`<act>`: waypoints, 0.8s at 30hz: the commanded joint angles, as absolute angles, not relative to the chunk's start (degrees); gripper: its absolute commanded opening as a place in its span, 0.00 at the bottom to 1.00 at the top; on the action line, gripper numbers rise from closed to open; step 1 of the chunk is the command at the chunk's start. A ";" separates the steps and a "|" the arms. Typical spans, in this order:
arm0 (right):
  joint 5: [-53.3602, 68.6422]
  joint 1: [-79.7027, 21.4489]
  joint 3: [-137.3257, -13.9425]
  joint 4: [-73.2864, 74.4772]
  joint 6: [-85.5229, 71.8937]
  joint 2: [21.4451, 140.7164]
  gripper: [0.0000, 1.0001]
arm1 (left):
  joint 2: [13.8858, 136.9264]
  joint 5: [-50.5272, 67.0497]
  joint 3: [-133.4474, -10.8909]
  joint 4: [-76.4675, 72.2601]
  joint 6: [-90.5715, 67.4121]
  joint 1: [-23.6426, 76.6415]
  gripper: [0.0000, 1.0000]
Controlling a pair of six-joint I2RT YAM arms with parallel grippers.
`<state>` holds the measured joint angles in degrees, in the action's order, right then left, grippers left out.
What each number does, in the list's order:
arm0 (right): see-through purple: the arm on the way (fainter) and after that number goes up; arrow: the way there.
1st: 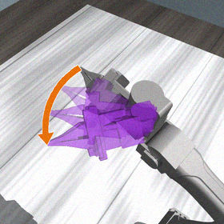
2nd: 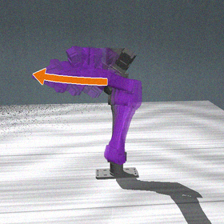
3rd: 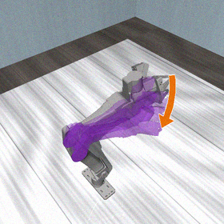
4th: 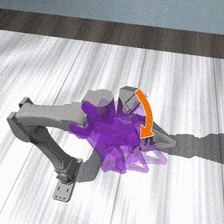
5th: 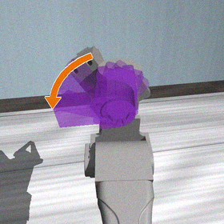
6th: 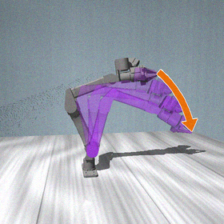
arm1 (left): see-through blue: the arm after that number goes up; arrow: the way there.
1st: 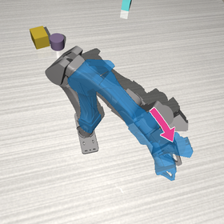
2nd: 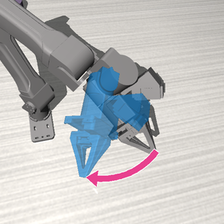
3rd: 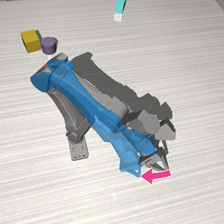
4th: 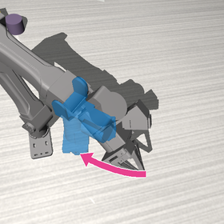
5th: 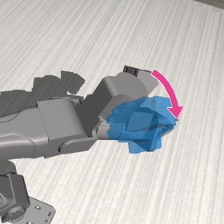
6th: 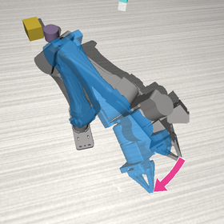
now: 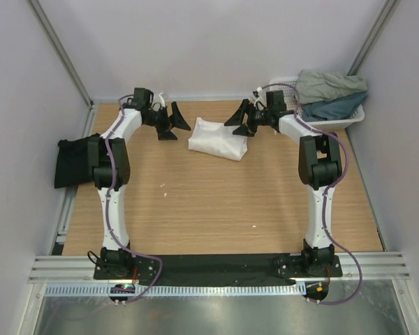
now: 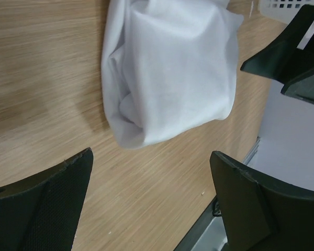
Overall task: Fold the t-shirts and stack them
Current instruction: Neatly place the folded tshirt to the corner
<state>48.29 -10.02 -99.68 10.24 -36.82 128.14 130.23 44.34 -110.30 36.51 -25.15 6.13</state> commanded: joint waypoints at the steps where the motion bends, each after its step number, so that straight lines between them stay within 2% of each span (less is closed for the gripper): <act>1: 52.56 -12.12 -100.11 5.10 -40.96 126.74 0.74 | 131.12 49.65 -110.04 35.33 -27.33 5.36 0.93; 15: 52.82 -15.91 -97.21 5.36 -40.52 126.91 0.74 | 142.46 53.87 -111.97 27.52 -34.71 5.71 0.93; 24: 51.77 -15.64 -96.76 5.89 -38.23 132.18 0.74 | 146.42 56.07 -113.03 23.82 -39.11 9.22 0.92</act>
<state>51.77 -15.92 -95.26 6.55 -39.94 130.23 143.17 57.45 -112.77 25.67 -38.02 7.25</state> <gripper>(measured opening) 0.739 0.925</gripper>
